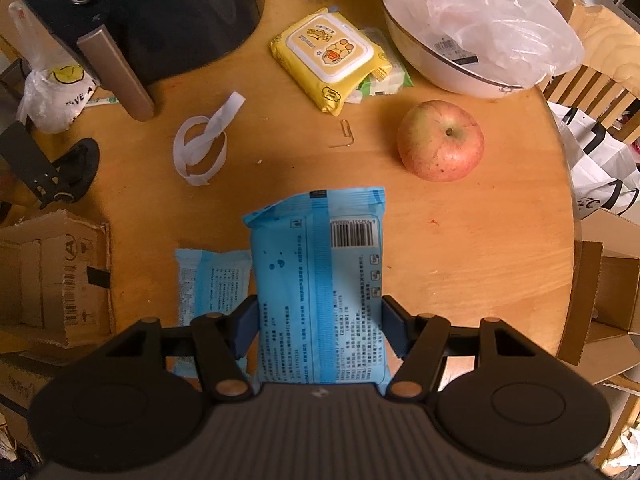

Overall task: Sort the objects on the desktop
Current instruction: 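Lift the larger blue packet with the right gripper toward the cardboard box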

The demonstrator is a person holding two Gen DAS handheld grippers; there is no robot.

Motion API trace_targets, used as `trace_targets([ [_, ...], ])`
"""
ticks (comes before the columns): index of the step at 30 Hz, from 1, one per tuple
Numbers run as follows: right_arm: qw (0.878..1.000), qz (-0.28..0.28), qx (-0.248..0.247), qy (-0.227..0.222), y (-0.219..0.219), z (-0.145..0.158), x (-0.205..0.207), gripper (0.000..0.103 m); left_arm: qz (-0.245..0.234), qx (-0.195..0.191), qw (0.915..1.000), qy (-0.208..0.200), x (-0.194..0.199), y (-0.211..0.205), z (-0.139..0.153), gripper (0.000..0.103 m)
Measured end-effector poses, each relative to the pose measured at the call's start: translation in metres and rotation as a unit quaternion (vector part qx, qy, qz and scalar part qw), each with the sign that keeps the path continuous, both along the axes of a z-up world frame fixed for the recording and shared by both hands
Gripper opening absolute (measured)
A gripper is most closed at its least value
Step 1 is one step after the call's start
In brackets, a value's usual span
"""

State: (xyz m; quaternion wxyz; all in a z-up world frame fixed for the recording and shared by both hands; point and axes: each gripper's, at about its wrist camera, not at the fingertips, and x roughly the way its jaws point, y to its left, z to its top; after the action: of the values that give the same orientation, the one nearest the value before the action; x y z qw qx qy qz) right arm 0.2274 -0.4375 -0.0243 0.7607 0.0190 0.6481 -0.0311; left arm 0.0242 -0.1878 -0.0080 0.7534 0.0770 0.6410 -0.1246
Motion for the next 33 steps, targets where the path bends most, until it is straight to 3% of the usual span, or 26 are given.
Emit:
trace_targets([
  [33, 1.0, 0.02, 0.007, -0.008, 0.059, 0.003, -0.002, 0.063, 0.042, -0.004, 0.9991, -0.008, -0.006, 0.059, 0.008, 0.102],
])
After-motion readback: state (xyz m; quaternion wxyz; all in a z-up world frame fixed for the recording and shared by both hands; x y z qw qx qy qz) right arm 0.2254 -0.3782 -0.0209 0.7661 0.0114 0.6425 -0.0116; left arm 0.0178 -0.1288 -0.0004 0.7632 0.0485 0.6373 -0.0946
